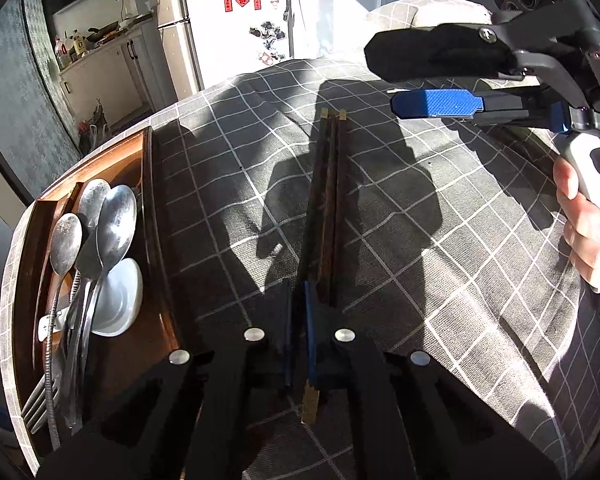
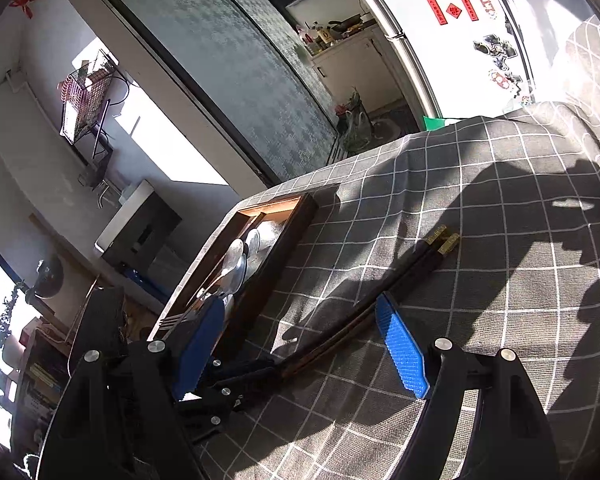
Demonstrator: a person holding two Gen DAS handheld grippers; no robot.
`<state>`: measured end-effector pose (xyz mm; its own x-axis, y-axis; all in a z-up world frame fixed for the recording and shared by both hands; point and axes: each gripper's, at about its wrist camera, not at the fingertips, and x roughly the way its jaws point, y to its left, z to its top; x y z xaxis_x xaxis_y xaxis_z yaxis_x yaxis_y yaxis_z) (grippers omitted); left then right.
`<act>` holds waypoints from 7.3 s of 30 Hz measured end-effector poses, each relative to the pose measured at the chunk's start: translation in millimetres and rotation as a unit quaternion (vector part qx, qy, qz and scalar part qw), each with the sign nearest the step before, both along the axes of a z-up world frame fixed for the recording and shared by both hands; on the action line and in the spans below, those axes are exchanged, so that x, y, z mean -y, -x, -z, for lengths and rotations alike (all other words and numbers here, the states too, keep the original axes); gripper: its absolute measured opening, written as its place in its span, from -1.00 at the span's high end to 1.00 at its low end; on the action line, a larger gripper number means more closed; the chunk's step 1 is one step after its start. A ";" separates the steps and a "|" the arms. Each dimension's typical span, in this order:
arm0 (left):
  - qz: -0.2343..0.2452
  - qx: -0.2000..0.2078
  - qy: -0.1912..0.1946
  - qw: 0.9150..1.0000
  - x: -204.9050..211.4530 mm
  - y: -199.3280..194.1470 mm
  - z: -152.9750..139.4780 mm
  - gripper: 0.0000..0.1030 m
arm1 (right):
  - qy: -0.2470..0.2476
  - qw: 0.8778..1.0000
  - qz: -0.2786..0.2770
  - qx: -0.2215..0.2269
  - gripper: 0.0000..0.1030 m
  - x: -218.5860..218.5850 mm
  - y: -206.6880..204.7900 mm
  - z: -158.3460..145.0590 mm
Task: Organize utensils
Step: 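Grasp a dark wooden chopstick by its end with the left tool, then lay the chopstick lengthwise in the tray and open the left tool, then grasp the next dark chopstick with the left tool and lift it, then lay the chopstick in the tray and open the left tool, then grasp the last dark chopstick with the left tool and lift it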
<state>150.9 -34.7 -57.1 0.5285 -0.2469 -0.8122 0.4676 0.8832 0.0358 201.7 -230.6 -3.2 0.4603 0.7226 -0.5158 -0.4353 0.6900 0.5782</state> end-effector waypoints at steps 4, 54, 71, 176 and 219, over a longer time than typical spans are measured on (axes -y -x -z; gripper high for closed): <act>-0.001 0.000 0.024 1.000 2.5 4.1 -4.6 0.90 | 0.001 1.000 0.005 -0.028 -0.53 -8.5 -3.5 4.2; -0.158 0.091 -0.008 0.983 -126.6 47.1 -40.0 0.12 | 0.026 1.000 -0.008 -0.001 -0.22 -62.3 11.9 -22.9; -0.021 0.038 0.005 0.999 -10.4 26.9 -9.4 -0.01 | -0.017 0.999 0.033 -0.009 -0.32 7.1 9.4 5.6; -0.179 0.145 0.006 0.973 -114.1 60.2 -53.2 -0.41 | 0.041 0.999 0.015 -0.011 -0.40 -49.1 12.6 -13.7; 0.000 0.024 0.001 1.000 11.6 45.6 -0.8 0.90 | 0.006 0.998 0.044 -0.054 -0.43 13.4 20.0 28.2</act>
